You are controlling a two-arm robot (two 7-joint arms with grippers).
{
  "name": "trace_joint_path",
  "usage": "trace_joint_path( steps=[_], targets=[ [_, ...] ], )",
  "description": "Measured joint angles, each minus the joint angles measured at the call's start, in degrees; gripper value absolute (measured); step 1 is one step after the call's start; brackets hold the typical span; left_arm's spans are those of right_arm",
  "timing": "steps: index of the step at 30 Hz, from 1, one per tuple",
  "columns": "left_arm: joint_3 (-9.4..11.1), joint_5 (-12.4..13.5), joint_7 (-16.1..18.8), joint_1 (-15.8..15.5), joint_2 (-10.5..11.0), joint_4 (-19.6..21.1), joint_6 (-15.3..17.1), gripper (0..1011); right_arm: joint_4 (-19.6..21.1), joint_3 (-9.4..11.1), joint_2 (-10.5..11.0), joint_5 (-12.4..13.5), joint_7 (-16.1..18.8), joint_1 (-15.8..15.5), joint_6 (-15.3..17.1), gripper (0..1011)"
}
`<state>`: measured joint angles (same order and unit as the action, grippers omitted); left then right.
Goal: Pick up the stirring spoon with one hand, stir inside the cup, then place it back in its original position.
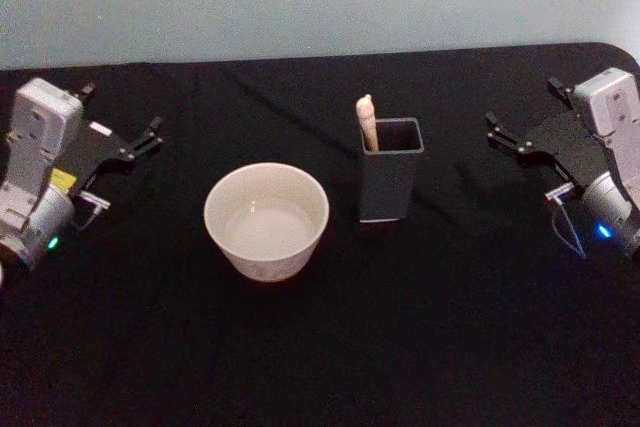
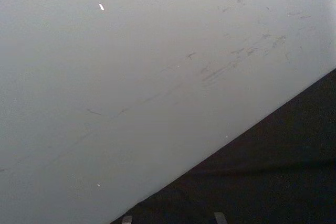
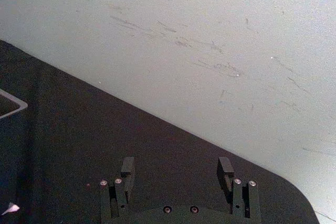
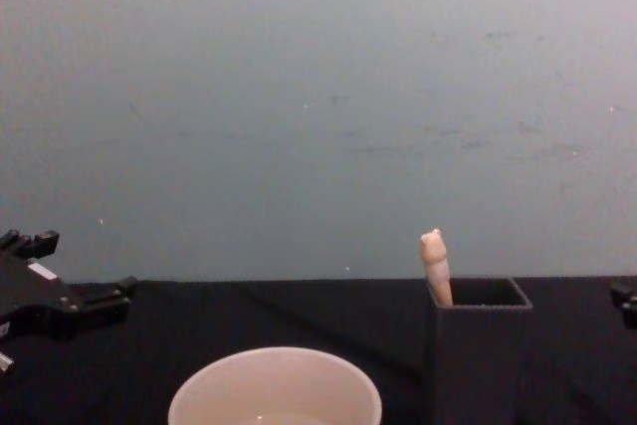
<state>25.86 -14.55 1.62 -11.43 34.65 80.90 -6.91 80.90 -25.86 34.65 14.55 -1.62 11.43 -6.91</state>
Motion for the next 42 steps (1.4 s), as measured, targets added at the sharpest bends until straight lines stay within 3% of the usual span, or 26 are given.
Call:
trace_joint_path(
  steps=[42],
  targets=[
    [0.00, 0.00, 0.00, 0.00, 0.00, 0.00, 0.00, 1001, 0.00, 0.00, 0.00, 0.00, 0.00, 0.00, 0.00, 1002]
  ],
)
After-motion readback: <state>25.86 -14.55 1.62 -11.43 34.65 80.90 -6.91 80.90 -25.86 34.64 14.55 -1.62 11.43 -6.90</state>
